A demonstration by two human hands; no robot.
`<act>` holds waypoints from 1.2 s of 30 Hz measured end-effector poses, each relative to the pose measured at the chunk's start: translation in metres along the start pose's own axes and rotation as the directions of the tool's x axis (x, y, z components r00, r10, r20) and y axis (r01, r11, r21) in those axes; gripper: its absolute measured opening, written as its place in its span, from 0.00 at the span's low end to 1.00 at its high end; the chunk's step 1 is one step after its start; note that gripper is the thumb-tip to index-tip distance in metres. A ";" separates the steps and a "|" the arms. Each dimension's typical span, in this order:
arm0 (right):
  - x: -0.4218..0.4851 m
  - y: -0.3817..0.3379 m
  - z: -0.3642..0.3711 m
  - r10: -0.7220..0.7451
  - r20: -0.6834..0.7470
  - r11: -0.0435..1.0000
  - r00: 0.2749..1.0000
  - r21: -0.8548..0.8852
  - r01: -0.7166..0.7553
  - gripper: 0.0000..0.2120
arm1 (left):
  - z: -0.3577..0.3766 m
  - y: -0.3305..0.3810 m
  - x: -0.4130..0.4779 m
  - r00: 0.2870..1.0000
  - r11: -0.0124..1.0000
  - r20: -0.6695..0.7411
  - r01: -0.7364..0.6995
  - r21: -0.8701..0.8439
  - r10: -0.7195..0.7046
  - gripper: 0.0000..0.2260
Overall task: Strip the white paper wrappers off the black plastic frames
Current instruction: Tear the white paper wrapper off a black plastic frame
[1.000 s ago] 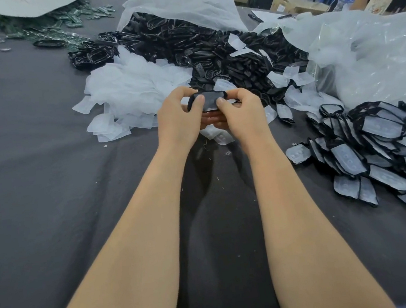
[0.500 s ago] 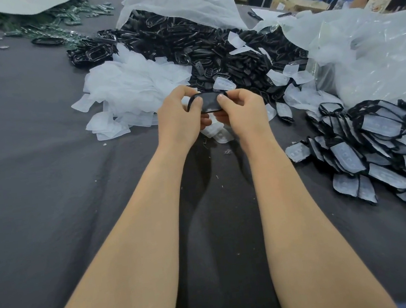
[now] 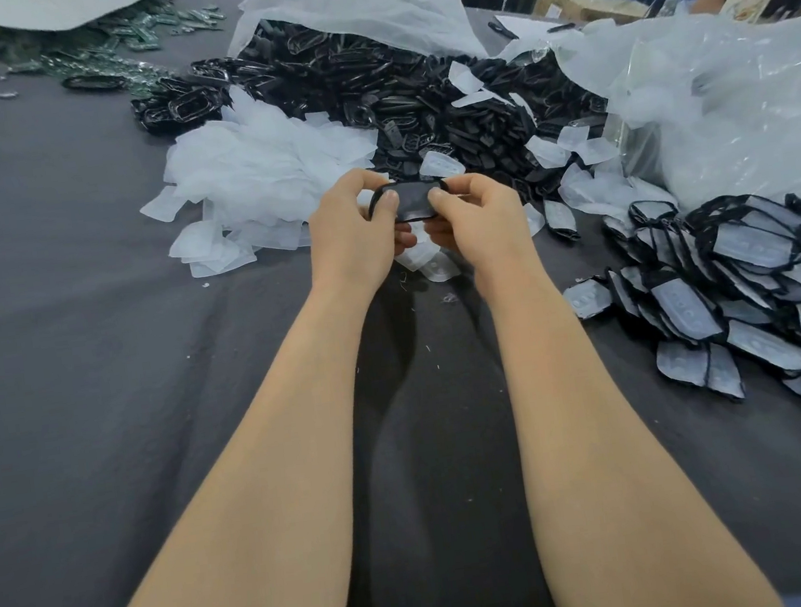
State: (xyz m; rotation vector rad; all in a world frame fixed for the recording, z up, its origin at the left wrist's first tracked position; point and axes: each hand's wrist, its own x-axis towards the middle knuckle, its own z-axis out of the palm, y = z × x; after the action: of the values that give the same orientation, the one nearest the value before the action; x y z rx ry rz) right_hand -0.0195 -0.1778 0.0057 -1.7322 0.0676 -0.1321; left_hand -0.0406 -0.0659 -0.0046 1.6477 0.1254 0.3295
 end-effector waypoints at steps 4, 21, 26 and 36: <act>-0.001 -0.003 0.001 -0.004 0.012 1.000 1.000 -0.008 0.004 0.13 | 0.000 0.000 0.001 1.000 1.000 -0.024 0.000 -0.012 -0.001 0.03; -0.011 -0.005 0.014 -0.335 -0.236 0.918 0.912 -0.300 0.260 0.05 | 0.003 0.004 -0.005 0.987 0.985 -0.023 -0.155 0.076 0.157 0.04; -0.009 -0.006 0.015 -0.182 -0.218 0.979 0.959 -0.127 0.157 0.03 | 0.004 0.003 -0.006 0.980 0.972 -0.013 -0.196 0.127 0.200 0.04; -0.008 -0.006 0.014 -0.195 -0.199 0.980 0.960 -0.089 0.181 0.03 | 0.004 0.003 -0.005 0.981 0.978 -0.042 -0.186 0.099 0.191 0.04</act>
State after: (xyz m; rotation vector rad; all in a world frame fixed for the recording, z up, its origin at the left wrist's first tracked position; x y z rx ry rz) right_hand -0.0255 -0.1617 0.0088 -1.7880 0.0604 -0.4551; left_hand -0.0441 -0.0716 -0.0030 1.7502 0.0235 0.5178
